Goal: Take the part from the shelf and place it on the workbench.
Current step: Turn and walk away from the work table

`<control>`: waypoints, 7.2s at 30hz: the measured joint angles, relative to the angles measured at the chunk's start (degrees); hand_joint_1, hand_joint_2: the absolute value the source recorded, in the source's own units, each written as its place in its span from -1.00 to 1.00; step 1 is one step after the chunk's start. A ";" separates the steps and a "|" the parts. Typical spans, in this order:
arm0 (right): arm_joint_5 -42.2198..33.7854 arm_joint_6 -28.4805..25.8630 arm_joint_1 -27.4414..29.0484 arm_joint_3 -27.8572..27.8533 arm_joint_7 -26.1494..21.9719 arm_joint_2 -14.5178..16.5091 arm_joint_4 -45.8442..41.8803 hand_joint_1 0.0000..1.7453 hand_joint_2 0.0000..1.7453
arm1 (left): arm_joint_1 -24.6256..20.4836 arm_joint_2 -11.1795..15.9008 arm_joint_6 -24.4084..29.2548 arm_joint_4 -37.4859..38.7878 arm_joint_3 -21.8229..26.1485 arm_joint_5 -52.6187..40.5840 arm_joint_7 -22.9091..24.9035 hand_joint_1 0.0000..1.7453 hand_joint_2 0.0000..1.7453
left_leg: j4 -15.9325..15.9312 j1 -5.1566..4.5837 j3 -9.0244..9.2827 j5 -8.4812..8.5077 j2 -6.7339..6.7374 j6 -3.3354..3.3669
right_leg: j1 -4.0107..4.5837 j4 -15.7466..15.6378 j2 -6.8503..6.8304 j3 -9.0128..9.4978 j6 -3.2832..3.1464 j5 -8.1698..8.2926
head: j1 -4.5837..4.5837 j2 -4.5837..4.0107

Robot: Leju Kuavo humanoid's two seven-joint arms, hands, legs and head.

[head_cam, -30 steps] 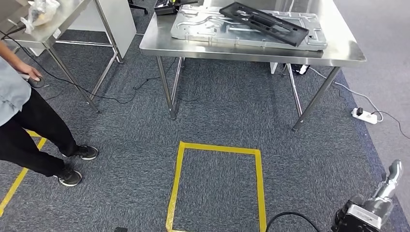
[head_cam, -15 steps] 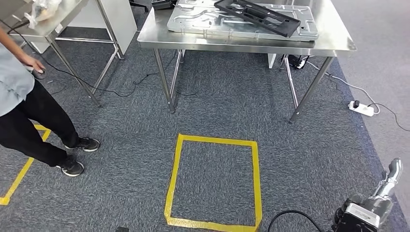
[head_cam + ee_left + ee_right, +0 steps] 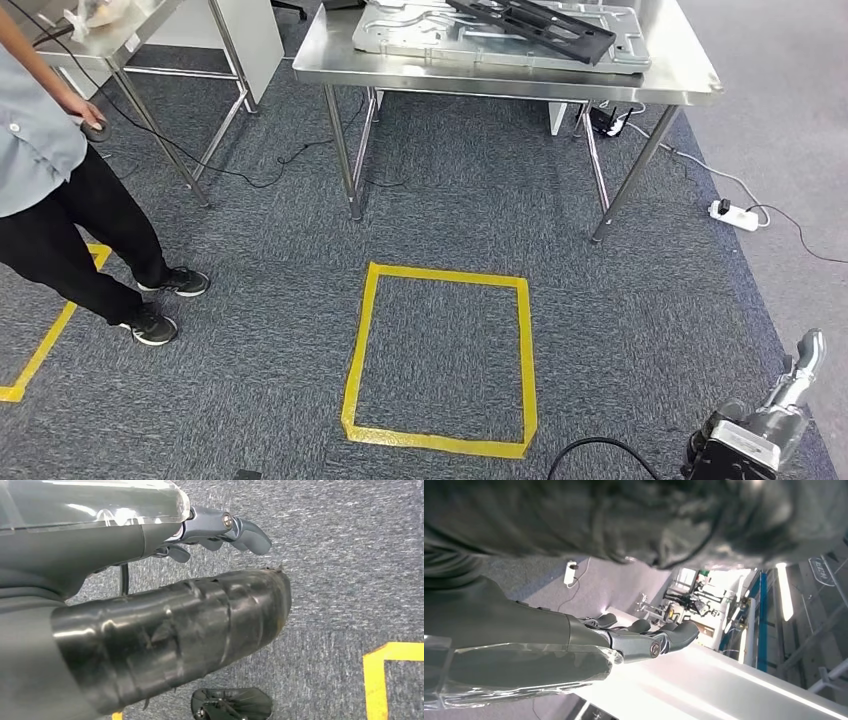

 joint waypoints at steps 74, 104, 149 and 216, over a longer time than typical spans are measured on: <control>23.87 13.05 -20.25 -40.85 23.13 2.51 92.60 -1.00 -1.00 | 0.43 -0.89 0.66 0.00 0.95 0.14 0.50 -1.00 -1.00 | 9.66 0.74 -0.41 -6.62 -0.92 -2.67 | 0.45 -1.98 2.07 -3.61 -3.36 3.40 | -0.04 -0.01; 23.36 12.57 -20.46 -40.15 19.60 2.81 92.92 -1.00 -1.00 | 0.57 -0.89 0.34 0.00 1.19 0.64 0.32 -1.00 -1.00 | 12.14 0.64 -1.60 -7.98 -0.72 -2.56 | 0.61 -1.83 1.99 -3.71 -3.24 3.31 | -0.04 -0.01; 21.90 15.74 -20.46 -43.39 21.53 3.16 92.94 -1.00 -1.00 | 0.94 -0.51 -0.20 0.00 2.08 0.57 0.99 -1.00 -1.00 | -0.88 0.74 3.60 -2.39 1.24 0.53 | 0.37 12.42 0.39 -10.76 -0.44 -2.40 | 0.14 -0.01; 23.77 17.59 -20.91 -44.33 23.65 3.25 92.96 -1.00 -1.00 | 0.23 -0.28 -0.74 0.00 2.16 0.01 0.56 -1.00 -1.00 | -0.29 0.16 4.05 -3.15 4.31 -0.78 | 1.01 -1.58 -2.85 -4.10 -1.11 3.65 | 0.17 -0.01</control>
